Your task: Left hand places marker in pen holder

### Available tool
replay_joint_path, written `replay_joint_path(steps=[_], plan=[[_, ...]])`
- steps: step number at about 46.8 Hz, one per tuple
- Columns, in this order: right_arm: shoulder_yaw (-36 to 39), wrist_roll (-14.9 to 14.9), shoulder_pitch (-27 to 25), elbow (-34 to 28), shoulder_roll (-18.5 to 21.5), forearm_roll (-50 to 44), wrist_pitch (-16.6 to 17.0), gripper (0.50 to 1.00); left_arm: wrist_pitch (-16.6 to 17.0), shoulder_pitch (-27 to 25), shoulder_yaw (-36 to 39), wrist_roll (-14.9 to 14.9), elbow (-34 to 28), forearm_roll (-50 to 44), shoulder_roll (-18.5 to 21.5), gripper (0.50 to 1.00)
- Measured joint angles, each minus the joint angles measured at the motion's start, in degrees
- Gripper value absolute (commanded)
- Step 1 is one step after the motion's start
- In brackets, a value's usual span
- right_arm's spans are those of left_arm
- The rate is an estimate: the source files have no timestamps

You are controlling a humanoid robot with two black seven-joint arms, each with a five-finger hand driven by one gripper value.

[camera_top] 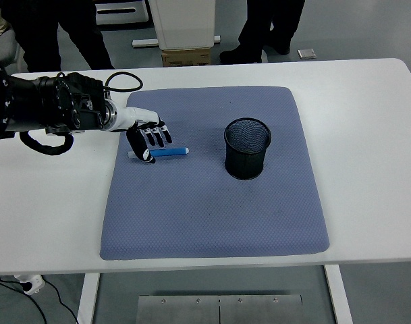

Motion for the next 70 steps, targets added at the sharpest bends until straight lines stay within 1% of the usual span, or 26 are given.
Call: replay_joint_path(steps=[11, 17, 31, 33, 36, 39, 43, 45, 61, 70], plan=[[-0.01, 0.00, 0.00, 0.01, 0.00, 0.00, 0.01, 1.000, 0.03, 0.07, 0.28, -0.01, 0.30, 0.00, 0.00, 0.783], [-0.01, 0.00, 0.00, -0.02, 0.00, 0.00, 0.00, 1.000, 0.03, 0.01, 0.36, 0.00, 0.31, 0.00, 0.00, 0.769], [0.01, 0.00, 0.00, -0.01, 0.00, 0.00, 0.00, 1.000, 0.70, 0.09, 0.45, -0.01, 0.32, 0.00, 0.00, 0.760], [0.01, 0.00, 0.00, 0.00, 0.00, 0.00, 0.00, 1.000, 0.71, 0.12, 0.45, -0.01, 0.32, 0.00, 0.00, 0.745], [0.01, 0.00, 0.00, 0.01, 0.00, 0.00, 0.00, 1.000, 0.72, 0.14, 0.45, -0.01, 0.32, 0.00, 0.00, 0.710], [0.01, 0.00, 0.00, 0.02, 0.00, 0.00, 0.01, 1.000, 0.72, 0.20, 0.45, -0.01, 0.32, 0.00, 0.00, 0.698], [0.00, 0.00, 0.00, 0.01, 0.00, 0.00, 0.00, 1.000, 0.72, 0.32, 0.45, -0.01, 0.32, 0.00, 0.00, 0.663], [-0.01, 0.00, 0.00, 0.01, 0.00, 0.00, 0.01, 1.000, 0.71, 0.32, 0.46, -0.01, 0.31, 0.00, 0.00, 0.657], [-0.01, 0.00, 0.00, -0.02, 0.00, 0.00, 0.01, 1.000, 0.89, 1.03, 0.80, 0.01, 0.32, 0.14, 0.00, 0.666], [0.01, 0.00, 0.00, 0.00, 0.00, 0.00, 0.01, 1.000, 2.35, 1.30, 1.47, 0.01, 0.50, 0.19, 0.00, 0.669]])
